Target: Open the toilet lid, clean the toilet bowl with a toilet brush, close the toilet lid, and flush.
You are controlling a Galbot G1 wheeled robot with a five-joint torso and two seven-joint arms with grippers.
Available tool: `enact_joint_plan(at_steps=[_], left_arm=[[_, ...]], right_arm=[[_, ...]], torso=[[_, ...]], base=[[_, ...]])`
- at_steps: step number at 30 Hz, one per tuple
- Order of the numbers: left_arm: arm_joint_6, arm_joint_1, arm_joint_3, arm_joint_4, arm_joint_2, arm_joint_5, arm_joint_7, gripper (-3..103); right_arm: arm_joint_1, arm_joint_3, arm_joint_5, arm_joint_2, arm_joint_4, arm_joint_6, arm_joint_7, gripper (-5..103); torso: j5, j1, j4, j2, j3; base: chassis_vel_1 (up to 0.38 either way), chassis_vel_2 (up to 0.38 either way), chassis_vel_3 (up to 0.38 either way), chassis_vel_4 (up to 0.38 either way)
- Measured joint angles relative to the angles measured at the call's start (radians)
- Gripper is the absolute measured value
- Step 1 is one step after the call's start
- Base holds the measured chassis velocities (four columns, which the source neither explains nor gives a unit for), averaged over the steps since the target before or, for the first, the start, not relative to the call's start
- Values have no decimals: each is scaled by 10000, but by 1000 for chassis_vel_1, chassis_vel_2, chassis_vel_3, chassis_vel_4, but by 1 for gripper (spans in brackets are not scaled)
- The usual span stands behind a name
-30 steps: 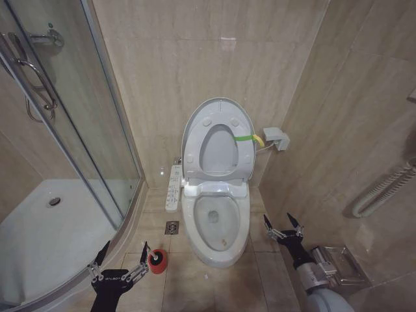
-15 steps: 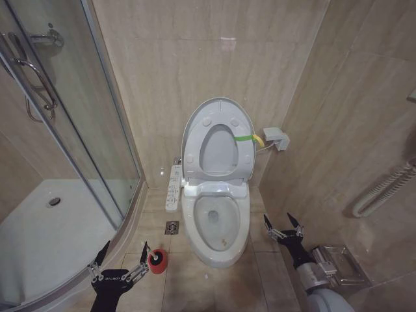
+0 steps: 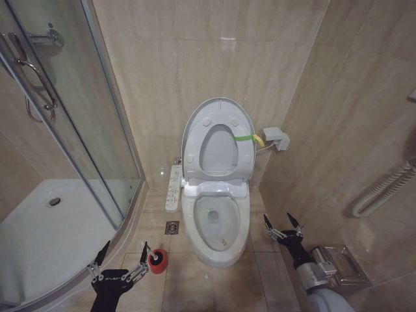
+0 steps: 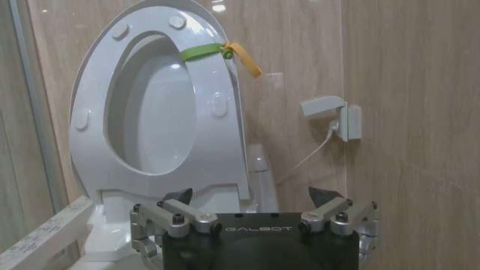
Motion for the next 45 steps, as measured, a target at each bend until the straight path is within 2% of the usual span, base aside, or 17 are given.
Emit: enact_joint_plan(at_steps=[45], left_arm=[[0,0,0,0,0,0,0,100]], right_arm=[[0,0,2,0,-7,0,0,100]], torso=[[0,0,0,0,0]], base=[[0,0,0,0]])
